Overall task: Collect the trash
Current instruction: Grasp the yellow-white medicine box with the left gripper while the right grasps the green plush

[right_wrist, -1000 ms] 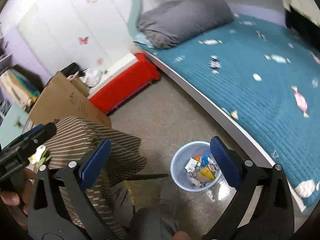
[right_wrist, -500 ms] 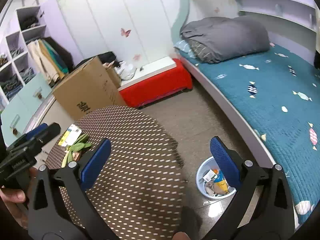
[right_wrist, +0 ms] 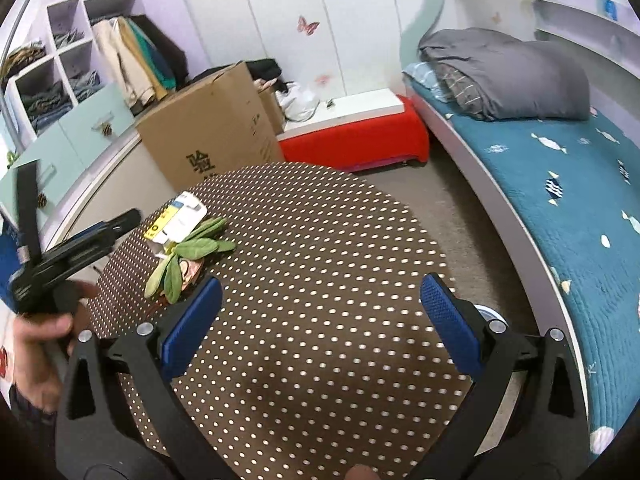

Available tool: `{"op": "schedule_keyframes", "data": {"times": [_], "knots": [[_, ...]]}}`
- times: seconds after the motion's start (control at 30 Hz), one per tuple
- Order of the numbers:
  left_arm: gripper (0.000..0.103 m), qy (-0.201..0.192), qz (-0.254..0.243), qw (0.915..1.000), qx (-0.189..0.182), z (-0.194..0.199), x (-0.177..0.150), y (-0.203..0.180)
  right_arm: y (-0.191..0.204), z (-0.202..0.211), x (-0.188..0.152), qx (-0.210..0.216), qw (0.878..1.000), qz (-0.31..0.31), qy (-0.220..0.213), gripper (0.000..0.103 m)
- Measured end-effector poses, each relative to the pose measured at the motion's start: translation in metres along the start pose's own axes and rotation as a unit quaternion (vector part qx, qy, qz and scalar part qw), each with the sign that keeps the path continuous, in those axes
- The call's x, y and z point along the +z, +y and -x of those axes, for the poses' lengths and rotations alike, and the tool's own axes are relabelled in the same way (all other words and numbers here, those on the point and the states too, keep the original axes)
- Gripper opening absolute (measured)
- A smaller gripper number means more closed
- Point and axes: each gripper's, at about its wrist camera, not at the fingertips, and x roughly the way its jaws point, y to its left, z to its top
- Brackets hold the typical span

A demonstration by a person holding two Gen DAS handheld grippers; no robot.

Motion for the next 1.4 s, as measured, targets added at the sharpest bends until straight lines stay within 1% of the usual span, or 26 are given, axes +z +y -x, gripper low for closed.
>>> {"op": "schedule_keyframes", "data": {"times": [0.07, 0.13, 0.23, 0.27, 0.3, 0.33, 0.37, 0.43, 0.57, 0.67, 0.73, 0.8, 0.83, 0.87, 0.9, 0.93, 0.97, 1.0, 1.03, 1.1, 1.17, 1.2, 1.3, 1.4], "knots": [[0.093, 0.022, -0.013, 0.9996, 0.013, -0.022, -0.001, 0.006, 0.006, -0.008, -0.002, 0.001, 1.0, 0.007, 0.007, 0.097], [0.093, 0.034, -0.024, 0.9989, 0.023, -0.04, -0.001, 0.01, 0.012, -0.018, -0.002, 0.004, 1.0, 0.013, 0.015, 0.097], [0.093, 0.053, -0.04, 0.9977, 0.017, -0.065, -0.003, 0.012, 0.018, -0.028, -0.001, 0.007, 0.999, 0.02, 0.026, 0.097], [0.089, 0.059, -0.047, 0.997, 0.019, -0.073, -0.003, 0.014, 0.022, -0.033, -0.001, 0.009, 0.999, 0.024, 0.03, 0.097], [0.079, 0.068, -0.051, 0.9963, 0.014, -0.081, -0.003, 0.016, 0.026, -0.037, 0.0, 0.011, 0.999, 0.029, 0.033, 0.097], [0.055, 0.078, -0.048, 0.9958, 0.0, -0.086, -0.004, 0.019, 0.029, -0.041, 0.001, 0.014, 0.999, 0.035, 0.036, 0.097], [0.052, 0.082, -0.038, 0.9959, -0.015, -0.088, -0.004, 0.024, 0.033, -0.044, 0.001, 0.017, 0.998, 0.039, 0.038, 0.097], [0.048, 0.077, -0.021, 0.9964, -0.029, -0.085, -0.003, 0.035, 0.045, -0.052, 0.004, 0.029, 0.997, 0.05, 0.043, 0.097], [0.046, 0.042, 0.014, 0.9985, -0.031, -0.06, -0.009, 0.063, 0.083, -0.076, 0.011, 0.056, 0.993, 0.085, 0.054, 0.097], [0.046, 0.022, 0.034, 0.999, -0.018, -0.035, -0.019, 0.081, 0.118, -0.099, 0.015, 0.082, 0.987, 0.121, 0.064, 0.097], [0.046, 0.014, 0.051, 0.9986, -0.009, -0.019, -0.026, 0.096, 0.141, -0.115, 0.017, 0.083, 0.983, 0.149, 0.07, 0.097], [0.046, 0.008, 0.066, 0.9978, 0.002, -0.008, -0.031, 0.108, 0.156, -0.132, 0.018, 0.084, 0.98, 0.165, 0.076, 0.097], [0.046, 0.007, 0.073, 0.9973, 0.007, 0.0, -0.036, 0.115, 0.162, -0.142, 0.017, 0.082, 0.978, 0.172, 0.08, 0.095], [0.046, 0.006, 0.081, 0.9967, 0.009, 0.006, -0.04, 0.122, 0.167, -0.151, 0.016, 0.08, 0.977, 0.179, 0.089, 0.09], [0.046, 0.007, 0.09, 0.9959, 0.01, 0.014, -0.046, 0.128, 0.169, -0.157, 0.014, 0.078, 0.975, 0.183, 0.097, 0.067], [0.046, 0.007, 0.095, 0.9954, 0.011, 0.018, -0.05, 0.133, 0.171, -0.164, 0.012, 0.076, 0.973, 0.19, 0.109, 0.031], [0.047, 0.01, 0.1, 0.9949, 0.014, 0.023, -0.054, 0.136, 0.172, -0.169, 0.01, 0.075, 0.97, 0.197, 0.12, 0.024], [0.047, 0.013, 0.103, 0.9945, 0.014, 0.029, -0.06, 0.139, 0.172, -0.169, 0.01, 0.076, 0.97, 0.197, 0.123, 0.023], [0.047, 0.015, 0.102, 0.9946, 0.013, 0.032, -0.064, 0.142, 0.171, -0.166, 0.009, 0.081, 0.969, 0.197, 0.125, 0.015], [0.047, 0.013, 0.098, 0.995, 0.013, 0.042, -0.07, 0.143, 0.168, -0.158, 0.01, 0.088, 0.97, 0.194, 0.12, 0.014], [0.047, 0.012, 0.1, 0.9949, 0.008, 0.045, -0.071, 0.144, 0.16, -0.142, 0.016, 0.111, 0.974, 0.169, 0.107, 0.014], [0.047, 0.01, 0.1, 0.9949, 0.007, 0.048, -0.072, 0.143, 0.157, -0.135, 0.018, 0.116, 0.975, 0.161, 0.101, 0.014], [0.047, 0.005, 0.104, 0.9945, -0.002, 0.052, -0.07, 0.14, 0.142, -0.106, 0.029, 0.132, 0.98, 0.133, 0.074, 0.014], [0.047, -0.004, 0.098, 0.9951, -0.013, 0.06, -0.065, 0.129, 0.125, -0.08, 0.039, 0.147, 0.982, 0.107, 0.054, 0.014]]}}
